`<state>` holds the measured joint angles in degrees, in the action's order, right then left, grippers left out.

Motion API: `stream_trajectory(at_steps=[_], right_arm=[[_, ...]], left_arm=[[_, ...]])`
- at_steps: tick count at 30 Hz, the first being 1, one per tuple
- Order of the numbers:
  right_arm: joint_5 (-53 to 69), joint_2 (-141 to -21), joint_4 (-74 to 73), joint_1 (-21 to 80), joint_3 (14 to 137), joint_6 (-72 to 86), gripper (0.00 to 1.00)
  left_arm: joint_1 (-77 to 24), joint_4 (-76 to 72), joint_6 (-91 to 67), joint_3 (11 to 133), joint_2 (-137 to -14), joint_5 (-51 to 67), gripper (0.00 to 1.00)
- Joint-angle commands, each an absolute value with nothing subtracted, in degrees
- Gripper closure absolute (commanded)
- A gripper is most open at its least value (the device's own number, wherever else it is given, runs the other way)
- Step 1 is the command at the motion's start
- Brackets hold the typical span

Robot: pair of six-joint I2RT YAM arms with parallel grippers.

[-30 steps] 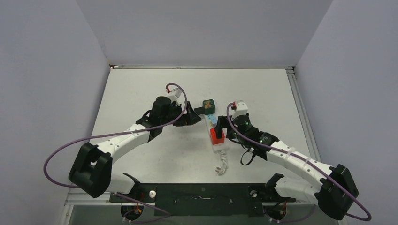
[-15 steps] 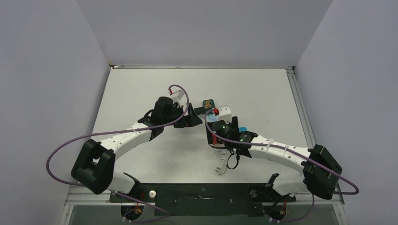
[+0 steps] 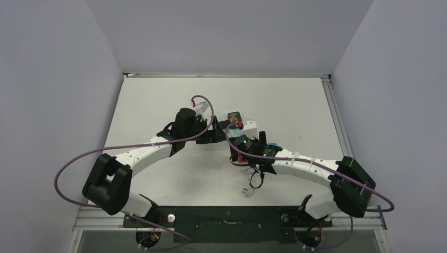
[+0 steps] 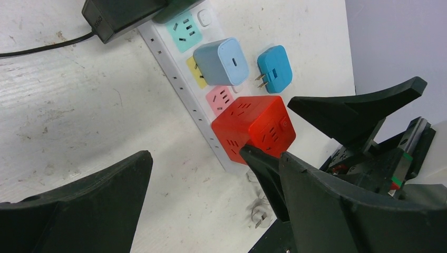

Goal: Pull the plug off the socket

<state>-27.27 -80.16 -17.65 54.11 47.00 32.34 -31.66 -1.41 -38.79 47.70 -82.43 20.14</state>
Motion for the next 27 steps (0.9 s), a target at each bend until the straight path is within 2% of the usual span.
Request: stream_trajectory(at_steps=[1, 3, 7, 11, 15, 17, 24, 27], right_arm=[[-28.57, -80.79, -17.67, 54.73, 49.22, 32.5, 0.03], [-27.61, -80.85, -16.85, 54.71, 49.09, 32.16, 0.03], [-25.76, -81.31, -16.05, 54.81, 49.42, 31.24, 0.13], [-24.75, -82.47, -16.1, 54.89, 50.14, 30.33, 0.18], [-24.22, -83.55, -16.29, 54.93, 50.83, 29.88, 0.28], [-24.02, -83.83, -16.17, 55.06, 50.97, 29.85, 0.36], [-23.47, -82.82, -14.74, 55.28, 50.41, 30.16, 0.82], [-22.39, -81.13, -12.58, 55.28, 49.03, 30.79, 0.94]], left_arm=[[-31.27, -1.26, -38.85, 51.08, -83.55, 21.6, 0.12], [-31.29, -1.07, -38.85, 51.28, -84.03, 22.0, 0.12], [-31.29, -1.05, -39.08, 51.41, -84.6, 22.62, 0.12], [-31.29, -1.05, -39.13, 51.42, -84.88, 23.0, 0.12], [-31.29, -1.05, -39.22, 51.41, -84.9, 23.07, 0.12], [-31.29, -1.09, -39.2, 51.36, -84.98, 23.16, 0.12], [-31.29, -2.1, -40.62, 50.99, -86.22, 24.38, 0.12], [-31.11, -2.85, -41.72, 50.69, -87.27, 25.26, 0.12]])
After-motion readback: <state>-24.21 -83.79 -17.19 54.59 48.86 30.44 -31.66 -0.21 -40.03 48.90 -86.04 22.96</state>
